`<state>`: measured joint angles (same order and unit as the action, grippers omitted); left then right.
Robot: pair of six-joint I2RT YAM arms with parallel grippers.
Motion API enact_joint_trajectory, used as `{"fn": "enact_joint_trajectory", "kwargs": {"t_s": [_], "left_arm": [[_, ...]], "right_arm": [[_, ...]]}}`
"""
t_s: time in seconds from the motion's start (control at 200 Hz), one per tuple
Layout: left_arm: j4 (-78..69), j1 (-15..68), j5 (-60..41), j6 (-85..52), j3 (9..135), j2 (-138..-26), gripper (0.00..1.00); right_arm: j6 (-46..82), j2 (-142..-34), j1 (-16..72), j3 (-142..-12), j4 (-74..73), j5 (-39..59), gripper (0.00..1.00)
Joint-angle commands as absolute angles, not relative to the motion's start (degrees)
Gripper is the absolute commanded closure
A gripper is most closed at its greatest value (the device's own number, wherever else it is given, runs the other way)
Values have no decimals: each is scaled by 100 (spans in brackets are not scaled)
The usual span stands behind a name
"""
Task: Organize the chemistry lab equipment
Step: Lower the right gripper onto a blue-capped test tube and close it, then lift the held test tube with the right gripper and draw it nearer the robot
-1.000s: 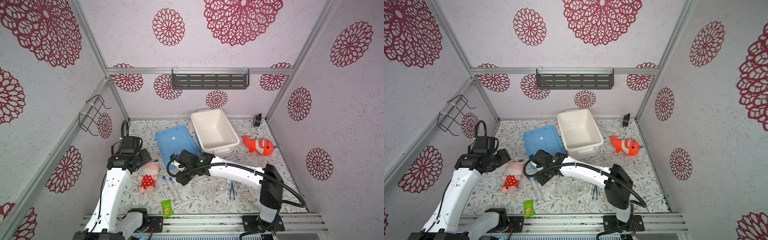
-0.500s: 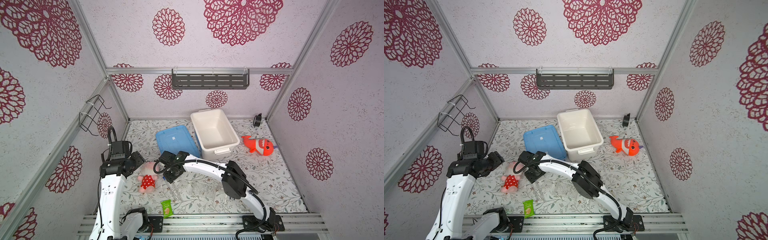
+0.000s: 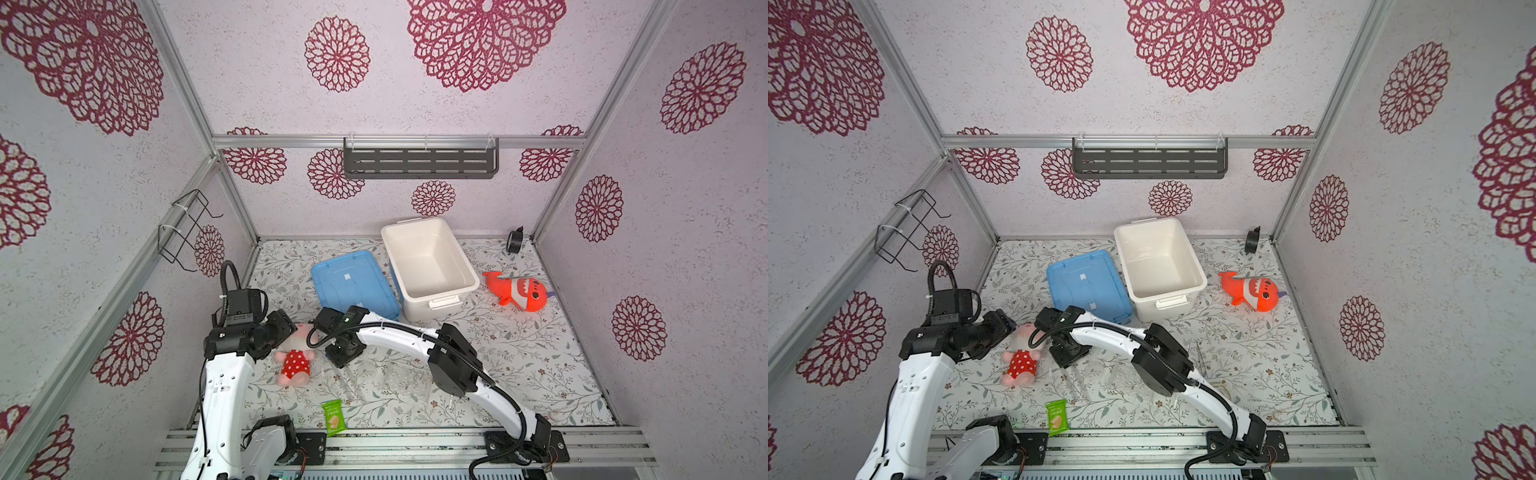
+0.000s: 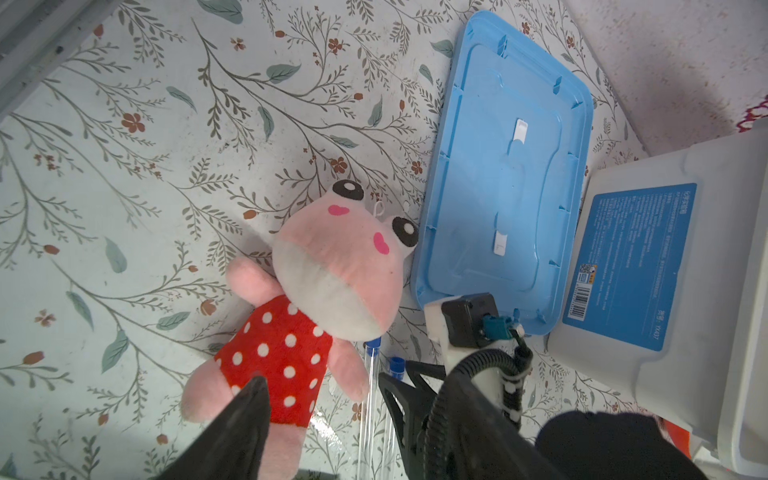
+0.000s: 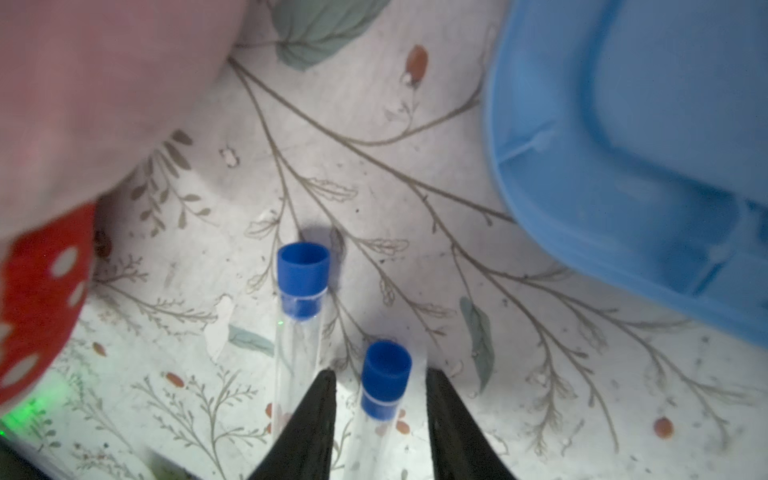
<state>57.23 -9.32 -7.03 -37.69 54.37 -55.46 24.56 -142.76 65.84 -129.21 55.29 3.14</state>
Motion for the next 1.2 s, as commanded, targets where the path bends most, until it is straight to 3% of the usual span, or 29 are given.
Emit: {"fn": "enact_joint_trajectory", "kwargs": {"t_s": [0.0,0.22,0.63,1.196], "left_arm": [[5577,-975,-764,-3676,5458,-5511,29],[5536,-976,-785,-3635,5362,-5484,29],[5570,-973,-1154,-3598,5424,-5514,29],[5254,-940,-3227,-3877,5314,-5482,31]], "right_arm": [[2641,-14502,6617,-13324,6073,-8,67],[2788,-14607,6636,-13441,6273,-215,77],[2811,-13885,6705,-13011,5749,-416,77],[2480,-10658,6798,-8962,2053,-555,78]]}}
